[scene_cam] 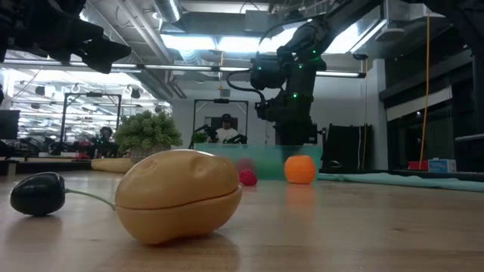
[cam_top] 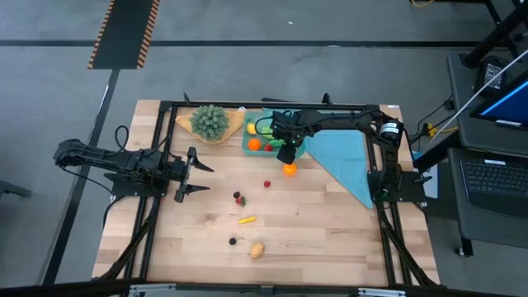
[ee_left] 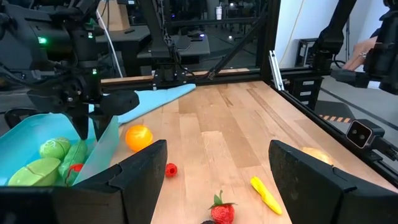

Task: Pick and placing Produce into tupperware
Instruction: Put the strawberry into the blue bin

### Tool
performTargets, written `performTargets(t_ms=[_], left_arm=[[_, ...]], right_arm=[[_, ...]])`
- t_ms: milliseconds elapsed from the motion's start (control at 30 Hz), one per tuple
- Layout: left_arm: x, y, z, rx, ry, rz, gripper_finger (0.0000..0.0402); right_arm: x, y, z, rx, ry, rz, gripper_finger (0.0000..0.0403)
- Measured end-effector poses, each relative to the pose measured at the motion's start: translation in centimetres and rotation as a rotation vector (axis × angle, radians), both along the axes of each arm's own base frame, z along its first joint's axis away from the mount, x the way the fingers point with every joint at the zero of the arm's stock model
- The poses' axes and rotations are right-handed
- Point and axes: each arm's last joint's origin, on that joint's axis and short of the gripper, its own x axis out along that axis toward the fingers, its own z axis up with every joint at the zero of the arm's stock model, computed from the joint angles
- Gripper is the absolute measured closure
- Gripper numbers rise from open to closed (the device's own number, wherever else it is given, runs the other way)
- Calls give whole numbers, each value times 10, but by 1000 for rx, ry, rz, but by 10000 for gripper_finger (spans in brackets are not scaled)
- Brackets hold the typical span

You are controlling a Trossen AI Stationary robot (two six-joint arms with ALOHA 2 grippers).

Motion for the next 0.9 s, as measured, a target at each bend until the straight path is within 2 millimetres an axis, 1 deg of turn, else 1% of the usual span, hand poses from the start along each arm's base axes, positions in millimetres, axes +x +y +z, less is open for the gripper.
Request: performTargets(t_ms=[167, 300, 400, 567, 667, 767, 900], left_arm=[[0, 0, 0, 1, 4, 0, 127], [0, 0, 0, 4, 4, -1, 127], [0, 0, 0, 8, 3, -1, 127], [0, 0, 0, 8, 3, -1, 127], [0, 0, 0, 8, 2, -1, 127], [0, 0, 0, 8, 2, -1, 127], [0, 0, 0, 7, 2, -1, 127]], right_arm=[[0, 0, 0, -2, 0, 6, 202], [0, 0, 0, 0, 2, -1, 201], [-1, 1, 0, 12, 4, -48, 201], [-1, 0, 0, 1, 5, 0, 201], [0, 0, 1, 7, -4, -41, 201], [0, 0, 10, -10, -40, -24, 201], [1, 0, 39, -95, -183, 7, 201]])
